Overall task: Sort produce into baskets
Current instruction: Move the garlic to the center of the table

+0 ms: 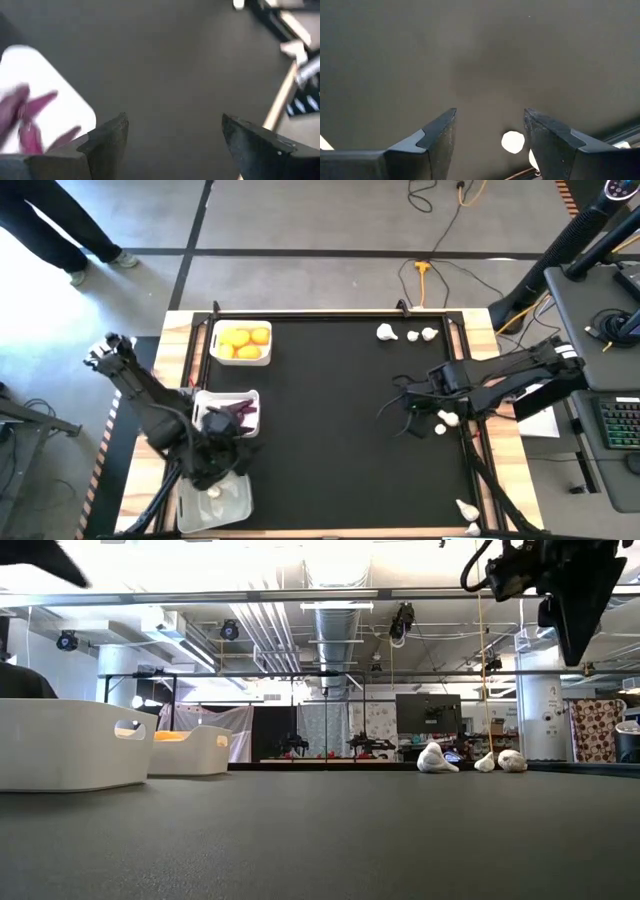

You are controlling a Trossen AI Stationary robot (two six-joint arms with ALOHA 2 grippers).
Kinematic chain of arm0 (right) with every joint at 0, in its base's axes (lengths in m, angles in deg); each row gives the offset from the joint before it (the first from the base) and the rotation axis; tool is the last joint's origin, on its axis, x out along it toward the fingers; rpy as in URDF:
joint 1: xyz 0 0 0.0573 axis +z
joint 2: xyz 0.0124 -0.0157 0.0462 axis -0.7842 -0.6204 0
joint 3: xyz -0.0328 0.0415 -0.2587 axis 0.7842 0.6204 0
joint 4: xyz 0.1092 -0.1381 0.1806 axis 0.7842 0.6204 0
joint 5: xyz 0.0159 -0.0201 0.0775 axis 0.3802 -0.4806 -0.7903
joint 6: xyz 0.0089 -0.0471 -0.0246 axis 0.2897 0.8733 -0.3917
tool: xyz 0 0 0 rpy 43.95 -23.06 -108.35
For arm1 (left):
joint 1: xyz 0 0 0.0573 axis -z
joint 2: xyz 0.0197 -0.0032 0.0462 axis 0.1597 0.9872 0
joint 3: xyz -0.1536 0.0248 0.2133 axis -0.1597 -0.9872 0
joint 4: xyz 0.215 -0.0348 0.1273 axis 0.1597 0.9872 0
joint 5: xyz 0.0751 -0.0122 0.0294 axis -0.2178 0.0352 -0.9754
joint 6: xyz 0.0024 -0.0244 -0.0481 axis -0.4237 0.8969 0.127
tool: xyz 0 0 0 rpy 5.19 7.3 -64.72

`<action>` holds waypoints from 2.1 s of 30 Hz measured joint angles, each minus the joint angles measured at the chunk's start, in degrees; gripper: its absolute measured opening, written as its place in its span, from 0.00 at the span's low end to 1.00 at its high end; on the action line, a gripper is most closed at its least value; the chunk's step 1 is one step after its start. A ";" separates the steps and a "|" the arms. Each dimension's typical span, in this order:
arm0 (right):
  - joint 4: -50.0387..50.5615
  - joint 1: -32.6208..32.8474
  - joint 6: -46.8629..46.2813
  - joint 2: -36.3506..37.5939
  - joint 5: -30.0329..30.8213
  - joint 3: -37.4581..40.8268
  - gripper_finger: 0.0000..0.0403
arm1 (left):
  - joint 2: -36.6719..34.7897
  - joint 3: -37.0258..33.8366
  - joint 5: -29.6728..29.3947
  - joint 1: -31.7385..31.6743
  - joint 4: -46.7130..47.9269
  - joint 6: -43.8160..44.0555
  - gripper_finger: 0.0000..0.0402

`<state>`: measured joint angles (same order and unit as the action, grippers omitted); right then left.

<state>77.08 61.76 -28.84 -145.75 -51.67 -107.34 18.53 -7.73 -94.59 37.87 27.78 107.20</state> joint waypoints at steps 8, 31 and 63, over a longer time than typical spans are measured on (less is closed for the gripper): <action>0.35 0.00 -2.23 -0.25 1.41 -0.55 0.54 | 5.52 3.79 4.76 -6.14 -5.10 -18.84 0.75; 0.37 0.36 -11.06 -2.23 1.91 1.92 0.54 | 8.51 13.37 4.71 -6.45 15.42 -18.84 0.75; 3.50 1.97 -29.42 -1.05 2.44 14.16 0.54 | 8.06 13.02 4.79 -6.45 15.36 -18.81 0.75</action>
<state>80.58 63.73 -58.26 -146.81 -49.23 -93.18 26.59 5.28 -89.80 31.41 43.14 88.38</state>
